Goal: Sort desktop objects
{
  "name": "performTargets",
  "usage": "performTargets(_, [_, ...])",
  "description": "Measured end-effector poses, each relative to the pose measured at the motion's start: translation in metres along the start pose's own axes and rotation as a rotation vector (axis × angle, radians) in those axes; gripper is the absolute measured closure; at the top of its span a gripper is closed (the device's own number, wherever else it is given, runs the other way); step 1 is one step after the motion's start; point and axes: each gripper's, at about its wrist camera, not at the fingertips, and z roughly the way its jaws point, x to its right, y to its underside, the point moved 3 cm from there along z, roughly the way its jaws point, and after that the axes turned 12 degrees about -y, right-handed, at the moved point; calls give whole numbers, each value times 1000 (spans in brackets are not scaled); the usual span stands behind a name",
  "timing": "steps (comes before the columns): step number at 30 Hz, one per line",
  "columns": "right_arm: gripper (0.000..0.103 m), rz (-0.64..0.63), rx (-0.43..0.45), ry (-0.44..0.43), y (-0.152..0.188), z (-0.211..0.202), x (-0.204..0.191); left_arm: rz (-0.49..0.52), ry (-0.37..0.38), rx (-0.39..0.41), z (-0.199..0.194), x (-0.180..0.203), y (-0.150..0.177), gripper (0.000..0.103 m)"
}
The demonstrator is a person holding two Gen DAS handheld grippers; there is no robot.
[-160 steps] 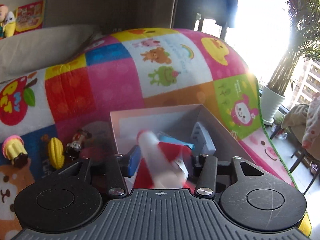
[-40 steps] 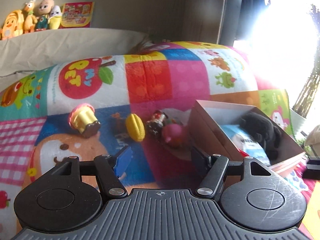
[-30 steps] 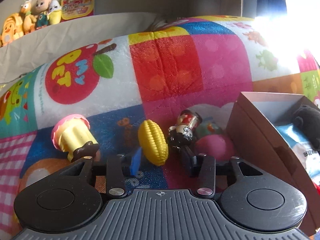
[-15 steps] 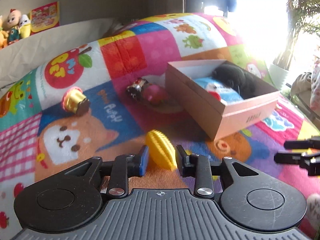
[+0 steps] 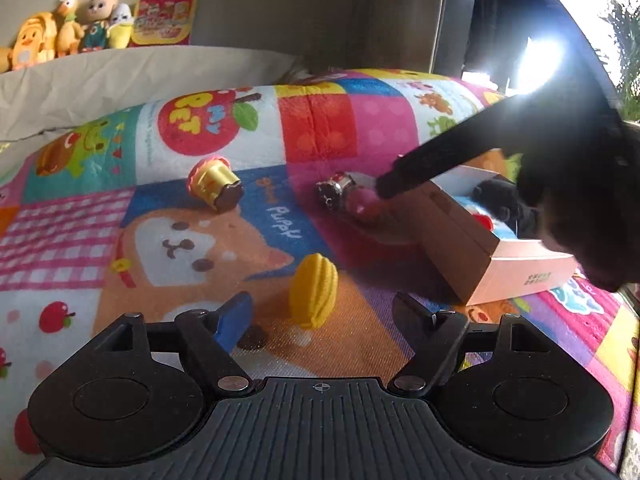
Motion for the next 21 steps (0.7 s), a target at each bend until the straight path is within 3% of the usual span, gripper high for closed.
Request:
performTargets(3, [44,-58,-112,96,-19,53,-2,-18,12,-3,5,-2,3,17])
performTargets(6, [44,-63,-226,131,-23,91,1,-47,28,10,3,-6,3,13])
performTargets(8, [58,-110,-260,150,-22,103,0,-55,34,4,5,-8,3,13])
performTargets(11, [65,-157,-246,176,-22,102,-2,-69,35,-17,8,-10,2,11])
performTargets(14, [67,-90,-168,121,-20,69,2,-72,9,-26,9,-13,1,11])
performTargets(16, [67,-49,-103,21,-11,28,2,-36,-39,-10,11,-14,-3,11])
performTargets(19, [67,-3,-33,-124,23,-41,3,-11,-78,-15,20,-17,-10,18])
performTargets(21, [67,8,-6,-174,51,-77,5,5,-91,-32,28,-17,-13,23])
